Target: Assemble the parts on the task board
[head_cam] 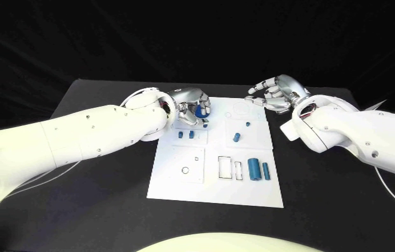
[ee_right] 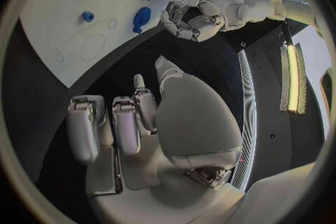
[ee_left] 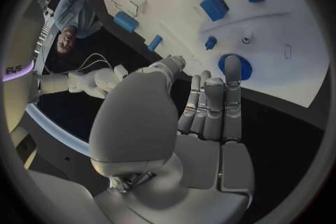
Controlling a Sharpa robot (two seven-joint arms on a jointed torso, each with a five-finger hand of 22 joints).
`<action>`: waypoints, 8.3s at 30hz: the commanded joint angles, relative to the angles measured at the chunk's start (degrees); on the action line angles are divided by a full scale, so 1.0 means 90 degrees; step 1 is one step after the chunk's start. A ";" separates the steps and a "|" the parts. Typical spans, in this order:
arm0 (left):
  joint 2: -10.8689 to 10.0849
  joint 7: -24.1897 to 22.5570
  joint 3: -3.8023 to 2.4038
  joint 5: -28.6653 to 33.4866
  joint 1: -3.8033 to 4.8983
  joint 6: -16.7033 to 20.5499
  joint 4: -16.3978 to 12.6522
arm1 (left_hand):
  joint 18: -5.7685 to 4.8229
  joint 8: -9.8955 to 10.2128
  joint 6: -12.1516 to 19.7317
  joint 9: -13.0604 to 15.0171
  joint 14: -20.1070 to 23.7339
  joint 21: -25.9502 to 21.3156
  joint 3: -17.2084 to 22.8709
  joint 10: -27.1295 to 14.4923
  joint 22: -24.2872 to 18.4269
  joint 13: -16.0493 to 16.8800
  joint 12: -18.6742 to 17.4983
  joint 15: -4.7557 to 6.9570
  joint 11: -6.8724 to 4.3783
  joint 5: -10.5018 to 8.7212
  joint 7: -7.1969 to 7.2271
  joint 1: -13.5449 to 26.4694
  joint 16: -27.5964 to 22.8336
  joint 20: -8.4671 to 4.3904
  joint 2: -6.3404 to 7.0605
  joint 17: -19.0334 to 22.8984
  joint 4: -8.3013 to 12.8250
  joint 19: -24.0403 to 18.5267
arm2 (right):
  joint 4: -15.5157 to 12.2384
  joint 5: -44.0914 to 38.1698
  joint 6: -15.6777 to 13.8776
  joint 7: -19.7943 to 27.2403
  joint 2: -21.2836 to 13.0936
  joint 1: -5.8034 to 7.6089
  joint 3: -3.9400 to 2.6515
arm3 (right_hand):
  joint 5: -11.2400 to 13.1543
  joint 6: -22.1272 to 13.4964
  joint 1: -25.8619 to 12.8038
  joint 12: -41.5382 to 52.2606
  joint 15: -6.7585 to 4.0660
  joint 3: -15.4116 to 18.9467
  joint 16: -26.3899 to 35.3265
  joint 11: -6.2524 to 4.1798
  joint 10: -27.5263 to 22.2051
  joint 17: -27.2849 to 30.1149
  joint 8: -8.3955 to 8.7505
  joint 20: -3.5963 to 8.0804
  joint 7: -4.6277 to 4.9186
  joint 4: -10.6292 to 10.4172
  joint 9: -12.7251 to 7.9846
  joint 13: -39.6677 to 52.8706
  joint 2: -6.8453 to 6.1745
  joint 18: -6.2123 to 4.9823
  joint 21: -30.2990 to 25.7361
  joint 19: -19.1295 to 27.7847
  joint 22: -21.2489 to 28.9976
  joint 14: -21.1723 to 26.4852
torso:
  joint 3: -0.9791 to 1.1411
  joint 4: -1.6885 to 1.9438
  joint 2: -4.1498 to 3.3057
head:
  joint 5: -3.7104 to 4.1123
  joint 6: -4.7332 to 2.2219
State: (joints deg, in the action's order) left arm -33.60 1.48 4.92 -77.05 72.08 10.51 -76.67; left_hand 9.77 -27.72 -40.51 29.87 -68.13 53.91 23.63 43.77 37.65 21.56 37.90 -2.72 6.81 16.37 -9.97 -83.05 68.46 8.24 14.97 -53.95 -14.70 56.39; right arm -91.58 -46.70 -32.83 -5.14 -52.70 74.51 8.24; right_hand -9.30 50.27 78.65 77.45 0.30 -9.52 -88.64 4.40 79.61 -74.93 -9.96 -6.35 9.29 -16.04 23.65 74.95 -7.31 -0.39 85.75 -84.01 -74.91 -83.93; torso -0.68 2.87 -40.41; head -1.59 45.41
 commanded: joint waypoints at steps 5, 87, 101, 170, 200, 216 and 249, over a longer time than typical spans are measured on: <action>0.0230 0.0133 0.0028 -0.0871 0.0000 -0.0337 0.0238 | 0.0030 0.0049 -0.0158 -0.0137 -0.0205 0.0301 -0.0066 0.0080 0.0340 -0.0153 -0.0100 0.0023 -0.0030 -0.0009 0.0049 -0.0094 0.0255 -0.0023 0.0032 -0.0162 -0.0020 0.0270 | -0.0004 -0.0039 0.0010 0.0100 0.0013 -0.0004 -0.0002 | -0.0031 -0.0016 -0.0056 -0.0041 -0.0030 -0.0029 0.0023 -0.0003 -0.0026 -0.1307 -0.0040 0.0054 -0.0004 -0.0005 0.0009 0.0389 -0.0020 -0.0100 -0.0036 -0.0428 -0.1267 -0.0583 | -0.0001 -0.0001 -0.0003 | 0.0015 0.0002; 0.0813 0.0331 0.0107 -0.0808 -0.0089 -0.1104 0.0907 | -0.0229 0.0409 -0.1068 -0.0822 -0.0960 0.1673 0.0530 0.1057 0.1993 -0.0818 -0.0481 0.0197 -0.0239 -0.0026 0.0203 -0.0485 0.1269 -0.0130 -0.0288 -0.0877 0.0358 0.1096 | -0.0074 -0.0044 0.0035 0.0081 0.0004 -0.0001 -0.0003 | -0.0032 -0.0004 -0.0071 -0.0016 -0.0034 -0.0049 0.0019 -0.0007 -0.0004 -0.1321 -0.0066 0.0057 -0.0009 -0.0012 0.0019 0.0412 -0.0014 -0.0098 -0.0030 -0.0431 -0.1274 -0.0585 | 0.0003 0.0009 0.0009 | 0.0117 0.0116; 0.0773 0.0271 0.0108 -0.0806 -0.0097 -0.0616 0.0912 | -0.0306 0.0596 -0.1498 -0.0858 -0.1225 0.1992 0.0862 0.1585 0.2400 -0.1001 -0.0925 0.0297 -0.0338 -0.0135 0.0273 -0.0425 0.1371 -0.0237 -0.0410 -0.1018 0.0757 0.1365 | -0.0070 -0.0044 0.0032 0.0083 0.0007 -0.0001 -0.0003 | -0.0032 0.0004 -0.0083 -0.0010 -0.0036 -0.0053 0.0022 -0.0009 0.0003 -0.1315 -0.0076 0.0058 -0.0012 -0.0017 0.0023 0.0416 -0.0011 -0.0097 -0.0028 -0.0433 -0.1277 -0.0584 | 0.0002 0.0004 0.0009 | 0.0132 0.0100; -0.0345 0.0406 -0.0220 -0.0281 -0.0203 -0.0773 0.0165 | -0.0336 0.0755 -0.1666 -0.0859 -0.1270 0.2104 0.0966 0.1851 0.2557 -0.1063 -0.1246 0.0283 -0.0307 -0.0140 0.0235 -0.0206 0.1372 -0.0207 -0.0339 -0.0990 0.0910 0.1472 | -0.0045 -0.0044 0.0003 0.0120 -0.0009 -0.0004 -0.0002 | -0.0036 0.0003 -0.0100 -0.0018 -0.0041 -0.0062 0.0024 -0.0014 0.0000 -0.1314 -0.0088 0.0062 -0.0016 -0.0017 0.0027 0.0407 -0.0012 -0.0098 -0.0034 -0.0432 -0.1273 -0.0584 | 0.0002 0.0009 0.0009 | 0.0026 0.0060; -0.0215 0.0507 -0.0166 -0.0433 -0.0255 -0.0926 0.0321 | -0.0337 0.0765 -0.1719 -0.0849 -0.1279 0.2110 0.0974 0.1917 0.2570 -0.1053 -0.1278 0.0292 -0.0320 -0.0162 0.0244 -0.0195 0.1379 -0.0210 -0.0348 -0.1009 0.0947 0.1479 | -0.0056 -0.0044 0.0008 0.0126 -0.0025 -0.0004 -0.0002 | -0.0036 0.0003 -0.0100 -0.0018 -0.0041 -0.0062 0.0024 -0.0014 0.0000 -0.1314 -0.0088 0.0062 -0.0016 -0.0017 0.0027 0.0407 -0.0012 -0.0098 -0.0034 -0.0432 -0.1273 -0.0584 | 0.0003 0.0009 0.0006 | 0.0060 0.0068; -0.0209 0.0452 -0.0167 -0.0330 -0.0257 -0.0852 0.0349 | -0.0327 0.0991 -0.1562 -0.0898 -0.1256 0.2076 0.1025 0.1847 0.2515 -0.1076 -0.1519 0.0252 -0.0263 -0.0165 0.0194 -0.0106 0.1369 -0.0189 -0.0327 -0.0951 0.1021 0.1429 | -0.0037 -0.0044 0.0007 0.0128 -0.0020 -0.0004 -0.0002 | -0.0036 0.0003 -0.0100 -0.0018 -0.0041 -0.0062 0.0024 -0.0014 0.0000 -0.1314 -0.0088 0.0062 -0.0016 -0.0017 0.0027 0.0407 -0.0012 -0.0098 -0.0034 -0.0432 -0.1273 -0.0584 | 0.0001 0.0010 0.0009 | 0.0057 0.0067; -0.0300 0.0595 -0.0189 -0.0295 -0.0255 -0.0971 0.0392 | -0.0256 0.1728 -0.0674 -0.1170 -0.0978 0.1849 0.1073 0.1474 0.2193 -0.1062 -0.1927 0.0122 -0.0112 -0.0194 0.0269 0.0200 0.1218 -0.0124 -0.0114 -0.0460 0.1044 0.1159 | -0.0003 -0.0038 -0.0014 0.0154 -0.0016 -0.0005 -0.0002 | -0.0037 -0.0011 -0.0109 -0.0057 -0.0044 -0.0078 0.0038 -0.0016 -0.0030 -0.1287 -0.0101 0.0067 -0.0017 -0.0010 0.0031 0.0371 -0.0025 -0.0107 -0.0068 -0.0418 -0.1248 -0.0578 | -0.0001 0.0006 0.0008 | 0.0070 0.0077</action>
State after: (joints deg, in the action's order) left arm -36.15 5.98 3.17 -79.80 69.86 3.04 -73.27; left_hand 7.52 -12.37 -46.94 19.42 -77.24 70.74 33.29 57.56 57.64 12.14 20.75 -1.57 5.69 14.83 -7.53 -81.84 79.60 7.17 14.05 -58.43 -5.36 67.11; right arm -91.62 -46.74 -32.96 -4.59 -52.84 74.50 8.24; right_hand -9.30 50.27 78.42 77.27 0.30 -9.91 -88.65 4.41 79.62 -74.93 -10.66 -6.13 9.29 -15.96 23.88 74.92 -7.54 -0.39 85.49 -83.80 -74.92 -83.93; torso -0.68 2.94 -40.33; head -0.98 46.08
